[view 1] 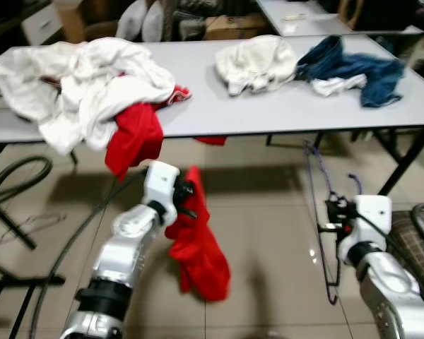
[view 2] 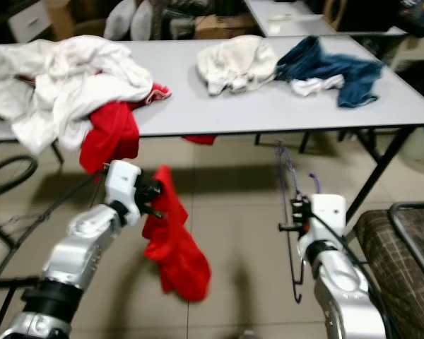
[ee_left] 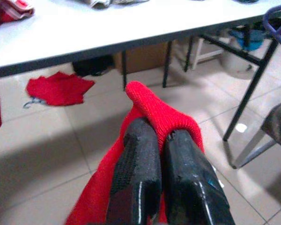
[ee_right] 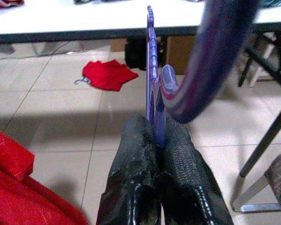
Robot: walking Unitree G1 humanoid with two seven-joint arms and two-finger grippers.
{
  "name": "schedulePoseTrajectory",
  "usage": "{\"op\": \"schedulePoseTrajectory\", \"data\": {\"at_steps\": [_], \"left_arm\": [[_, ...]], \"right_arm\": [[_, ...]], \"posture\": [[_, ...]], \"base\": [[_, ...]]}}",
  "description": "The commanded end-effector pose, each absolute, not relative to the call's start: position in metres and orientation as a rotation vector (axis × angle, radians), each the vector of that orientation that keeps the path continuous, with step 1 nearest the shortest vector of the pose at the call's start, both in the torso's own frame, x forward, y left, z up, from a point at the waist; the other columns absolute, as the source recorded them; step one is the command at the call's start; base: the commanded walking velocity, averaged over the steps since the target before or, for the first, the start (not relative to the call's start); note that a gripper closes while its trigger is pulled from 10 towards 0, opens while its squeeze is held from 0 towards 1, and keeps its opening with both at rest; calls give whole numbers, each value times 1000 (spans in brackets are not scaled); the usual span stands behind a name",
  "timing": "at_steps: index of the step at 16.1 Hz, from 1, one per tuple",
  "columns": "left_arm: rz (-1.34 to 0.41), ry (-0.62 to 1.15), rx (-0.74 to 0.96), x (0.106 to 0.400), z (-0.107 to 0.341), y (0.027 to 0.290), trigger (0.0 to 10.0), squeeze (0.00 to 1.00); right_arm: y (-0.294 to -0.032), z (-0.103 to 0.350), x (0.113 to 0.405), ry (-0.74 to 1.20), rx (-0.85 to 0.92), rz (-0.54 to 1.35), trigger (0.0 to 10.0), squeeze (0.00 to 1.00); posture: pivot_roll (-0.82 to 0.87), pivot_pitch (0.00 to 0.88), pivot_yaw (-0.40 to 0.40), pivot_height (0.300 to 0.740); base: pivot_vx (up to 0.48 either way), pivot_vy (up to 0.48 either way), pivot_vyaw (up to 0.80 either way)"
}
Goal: Hang hanger
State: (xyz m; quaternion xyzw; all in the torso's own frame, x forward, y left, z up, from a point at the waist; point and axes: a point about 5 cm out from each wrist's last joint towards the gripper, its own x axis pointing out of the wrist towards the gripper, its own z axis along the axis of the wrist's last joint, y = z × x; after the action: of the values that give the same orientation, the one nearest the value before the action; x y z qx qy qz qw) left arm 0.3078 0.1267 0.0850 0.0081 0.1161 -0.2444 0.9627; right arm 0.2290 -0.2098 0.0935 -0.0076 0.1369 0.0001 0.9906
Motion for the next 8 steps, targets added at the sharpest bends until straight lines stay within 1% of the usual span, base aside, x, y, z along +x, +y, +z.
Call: {"op": "schedulePoseTrajectory", "data": {"at_steps": [1, 3, 4, 5, 7, 8], "left_arm": [[-470, 208, 27, 311, 91, 136, 10000, 0], [-468, 209, 24, 311, 91, 136, 10000, 0], [-449, 194, 8, 311, 92, 137, 10000, 0], [-441, 195, -2, 311, 93, 137, 10000, 0], [-435, 176, -20, 312, 96, 138, 10000, 0], [-421, 144, -23, 314, 100, 140, 10000, 0]], "right_arm": [[-205, 95, 230, 269, -12, 14, 10000, 0], [-205, 96, 230, 270, -12, 16, 10000, 0], [-205, 96, 230, 271, -13, 20, 10000, 0], [-205, 96, 230, 271, -13, 24, 10000, 0], [-206, 98, 232, 267, -18, 57, 10000, 0], [-206, 104, 234, 243, -33, 117, 10000, 0]], "posture": [[17, 0, 37, 740], [17, 0, 35, 740], [19, 0, 33, 740], [19, 0, 32, 740], [23, 0, 28, 740], [23, 0, 28, 740]], "base": [[0, 307, -800], [0, 281, -800], [0, 0, -800], [0, 0, -481], [0, 0, 0], [0, 0, 0]]}}
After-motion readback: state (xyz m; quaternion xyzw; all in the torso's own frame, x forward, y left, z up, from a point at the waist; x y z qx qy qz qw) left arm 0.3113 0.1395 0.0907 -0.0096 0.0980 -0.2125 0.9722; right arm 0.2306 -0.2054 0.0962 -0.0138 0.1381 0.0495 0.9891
